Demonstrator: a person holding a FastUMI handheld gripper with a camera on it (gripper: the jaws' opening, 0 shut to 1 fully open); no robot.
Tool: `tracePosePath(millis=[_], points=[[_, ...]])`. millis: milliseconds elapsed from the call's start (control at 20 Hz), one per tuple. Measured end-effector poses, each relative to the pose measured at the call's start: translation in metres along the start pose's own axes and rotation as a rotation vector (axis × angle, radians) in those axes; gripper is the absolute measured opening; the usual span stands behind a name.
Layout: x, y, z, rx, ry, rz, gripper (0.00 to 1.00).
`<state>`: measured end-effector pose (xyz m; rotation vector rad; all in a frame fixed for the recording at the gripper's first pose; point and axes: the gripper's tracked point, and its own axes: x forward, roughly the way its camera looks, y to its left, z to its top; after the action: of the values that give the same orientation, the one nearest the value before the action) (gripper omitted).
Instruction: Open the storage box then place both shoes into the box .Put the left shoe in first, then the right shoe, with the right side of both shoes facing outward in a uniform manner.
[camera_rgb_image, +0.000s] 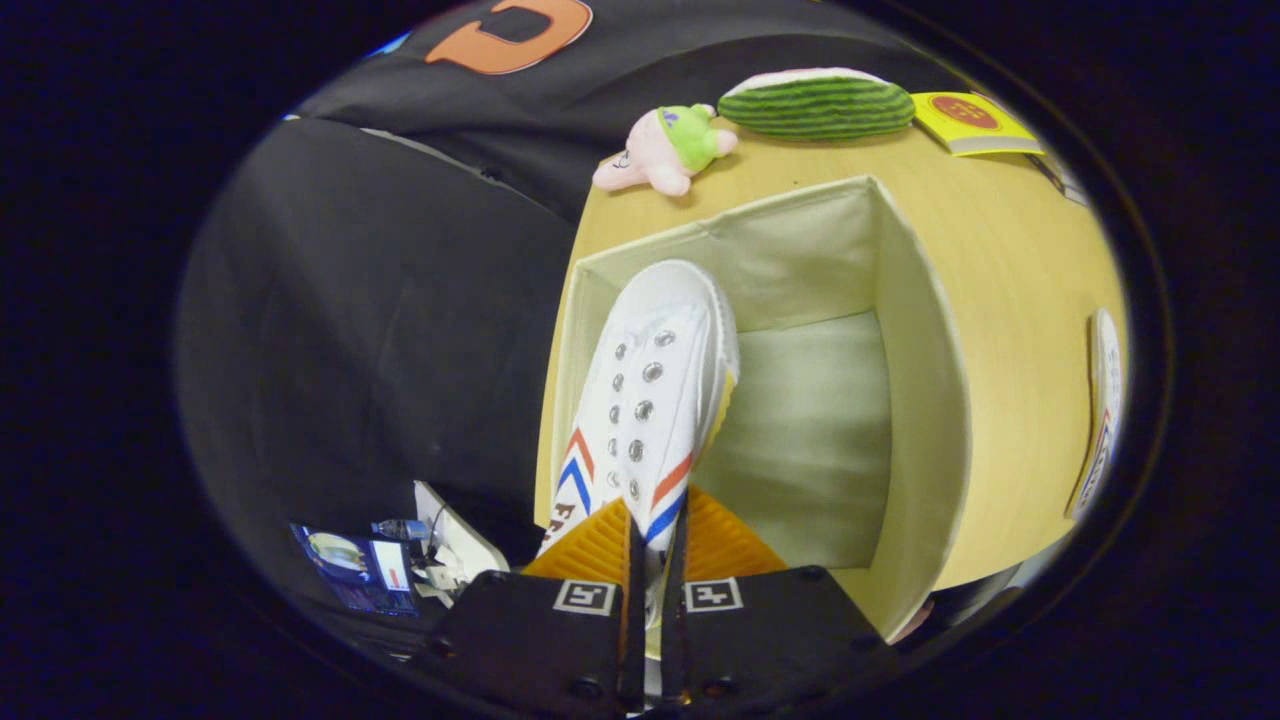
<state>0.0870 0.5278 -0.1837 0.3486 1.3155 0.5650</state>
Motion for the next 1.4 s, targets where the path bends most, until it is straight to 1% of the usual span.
tracePosePath(millis=[150, 250, 300, 400, 450, 550, 600, 700, 850, 1000, 1100, 1150, 1250, 1400], points=[[0.007, -0.002, -0.003, -0.008, 0.017, -0.006, 0.19], [0.015, -0.006, -0.006, -0.024, 0.029, -0.018, 0.31], [0.017, -0.007, -0.009, -0.026, 0.037, -0.017, 0.43], [0.017, 0.001, -0.010, -0.031, 0.027, 0.011, 0.56], [0.009, 0.000, -0.007, -0.057, 0.012, -0.015, 0.63], [-0.002, 0.006, -0.003, -0.102, -0.022, -0.001, 0.75], [-0.009, 0.010, -0.002, -0.107, -0.036, 0.008, 0.77], [-0.022, 0.011, -0.001, -0.149, -0.073, -0.003, 0.80], [-0.048, 0.009, -0.004, -0.214, -0.122, -0.019, 0.80], [-0.085, -0.005, -0.003, -0.270, -0.193, -0.046, 0.81], [-0.115, -0.019, -0.005, -0.276, -0.229, -0.063, 0.80], [-0.131, -0.030, -0.004, -0.292, -0.249, -0.082, 0.80], [-0.168, -0.054, -0.003, -0.331, -0.309, -0.153, 0.81], [-0.216, -0.114, 0.007, -0.389, -0.385, -0.308, 0.82]])
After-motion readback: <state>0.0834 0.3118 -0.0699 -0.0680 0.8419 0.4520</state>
